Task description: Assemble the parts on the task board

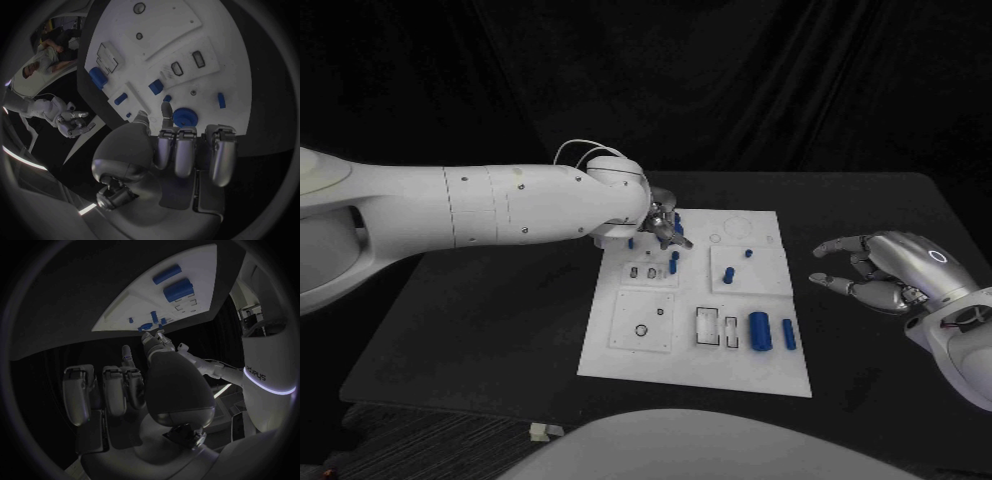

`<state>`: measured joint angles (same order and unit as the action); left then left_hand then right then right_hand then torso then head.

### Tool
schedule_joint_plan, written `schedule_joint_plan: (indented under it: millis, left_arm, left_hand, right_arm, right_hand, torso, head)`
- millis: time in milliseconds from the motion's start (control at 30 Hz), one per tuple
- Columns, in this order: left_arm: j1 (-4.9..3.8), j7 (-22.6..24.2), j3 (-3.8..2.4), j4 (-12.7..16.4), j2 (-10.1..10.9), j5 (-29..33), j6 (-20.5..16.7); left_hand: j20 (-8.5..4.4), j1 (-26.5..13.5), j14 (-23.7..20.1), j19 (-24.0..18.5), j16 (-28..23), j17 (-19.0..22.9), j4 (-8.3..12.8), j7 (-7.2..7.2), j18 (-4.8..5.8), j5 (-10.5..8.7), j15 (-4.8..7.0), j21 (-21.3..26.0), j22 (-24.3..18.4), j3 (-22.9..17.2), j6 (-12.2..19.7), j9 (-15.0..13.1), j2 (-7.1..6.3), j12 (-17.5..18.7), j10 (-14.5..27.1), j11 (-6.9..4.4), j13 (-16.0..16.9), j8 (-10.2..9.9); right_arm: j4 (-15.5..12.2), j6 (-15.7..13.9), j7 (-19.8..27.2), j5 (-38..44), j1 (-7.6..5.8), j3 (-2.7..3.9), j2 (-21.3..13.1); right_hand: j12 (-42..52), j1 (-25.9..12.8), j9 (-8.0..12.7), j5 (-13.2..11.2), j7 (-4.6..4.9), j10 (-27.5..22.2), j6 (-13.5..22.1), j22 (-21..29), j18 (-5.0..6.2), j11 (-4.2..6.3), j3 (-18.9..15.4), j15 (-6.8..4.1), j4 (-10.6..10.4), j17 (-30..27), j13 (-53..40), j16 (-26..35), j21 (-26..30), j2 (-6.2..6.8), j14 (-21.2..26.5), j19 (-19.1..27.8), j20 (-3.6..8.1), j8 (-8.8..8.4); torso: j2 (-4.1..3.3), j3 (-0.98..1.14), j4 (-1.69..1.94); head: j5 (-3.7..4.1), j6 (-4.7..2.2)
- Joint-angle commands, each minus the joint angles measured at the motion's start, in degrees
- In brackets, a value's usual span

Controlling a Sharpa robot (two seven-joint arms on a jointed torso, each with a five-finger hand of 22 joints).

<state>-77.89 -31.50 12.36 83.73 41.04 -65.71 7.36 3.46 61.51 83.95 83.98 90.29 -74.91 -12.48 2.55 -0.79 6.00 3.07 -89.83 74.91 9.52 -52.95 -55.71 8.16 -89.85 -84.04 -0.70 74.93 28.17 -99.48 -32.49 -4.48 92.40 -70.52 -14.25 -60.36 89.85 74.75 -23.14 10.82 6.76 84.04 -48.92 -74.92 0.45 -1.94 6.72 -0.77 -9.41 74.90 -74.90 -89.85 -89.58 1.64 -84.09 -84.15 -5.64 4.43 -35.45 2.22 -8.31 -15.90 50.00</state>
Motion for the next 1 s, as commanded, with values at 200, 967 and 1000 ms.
schedule_joint_plan:
  millis: [200, 967, 1000]
  left_arm:
    - [0.69, 1.0, -0.05, 0.0, 0.0, 2.7, -0.9]
    - [2.22, 0.4, -0.05, 0.5, 0.6, 2.8, -0.7]
    - [2.27, 0.4, -0.05, 0.5, 0.6, 2.8, -0.7]
  left_hand:
    - [-0.45, 0.0, 6.1, 6.0, -0.3, -15.1, 0.0, -0.07, 0.79, 0.02, 0.4, -0.2, 15.1, -0.1, -0.7, 0.1, -0.28, -0.2, -6.0, -0.37, 15.1, -0.6]
    - [-0.49, 0.5, 6.1, 6.0, -0.3, -15.1, 0.3, -0.33, 0.79, 0.33, 0.49, -0.2, 15.1, -0.6, -2.1, -0.3, -0.03, -0.2, -6.0, -0.53, 15.1, -1.2]
    - [-0.49, 0.5, 6.1, 6.0, -0.3, -15.1, 0.4, -0.35, 0.79, 0.38, 0.5, -0.2, 15.1, -0.6, -2.2, -0.3, -0.01, -0.2, -6.0, -0.54, 15.1, -1.2]
  right_arm:
    - [0.0, 0.1, -0.8, 0.3, 0.21, 0.03, -0.1]
    - [0.2, 0.4, -0.8, 0.3, 0.38, 0.03, -0.1]
    - [0.2, 0.4, -0.8, 0.3, 0.38, 0.03, -0.1]
  right_hand:
    - [0.1, -0.6, 0.1, -0.3, -0.04, 6.0, -0.5, -15.0, -0.35, 0.08, -0.1, -0.42, -0.4, 15.1, -15.1, -0.2, -0.1, -0.02, -5.9, -5.6, 0.37, 0.09]
    - [0.1, -0.6, 0.1, -0.2, -0.06, 6.0, -0.6, -14.9, -0.34, 0.1, -0.1, -0.43, -0.5, 15.1, -15.1, -0.2, -0.1, -0.13, -5.9, -5.6, 0.38, 0.07]
    - [0.1, -0.6, 0.1, -0.2, -0.06, 6.0, -0.6, -14.9, -0.34, 0.1, -0.1, -0.43, -0.5, 15.1, -15.1, -0.2, -0.1, -0.13, -5.9, -5.6, 0.38, 0.07]
  torso:
    - [0.03, 0.02, 0.06]
    - [0.12, 0.02, 0.0]
    - [0.11, 0.01, 0.02]
  head:
    - [-0.1, 0.0]
    - [0.02, 0.0]
    - [0.02, 0.0]
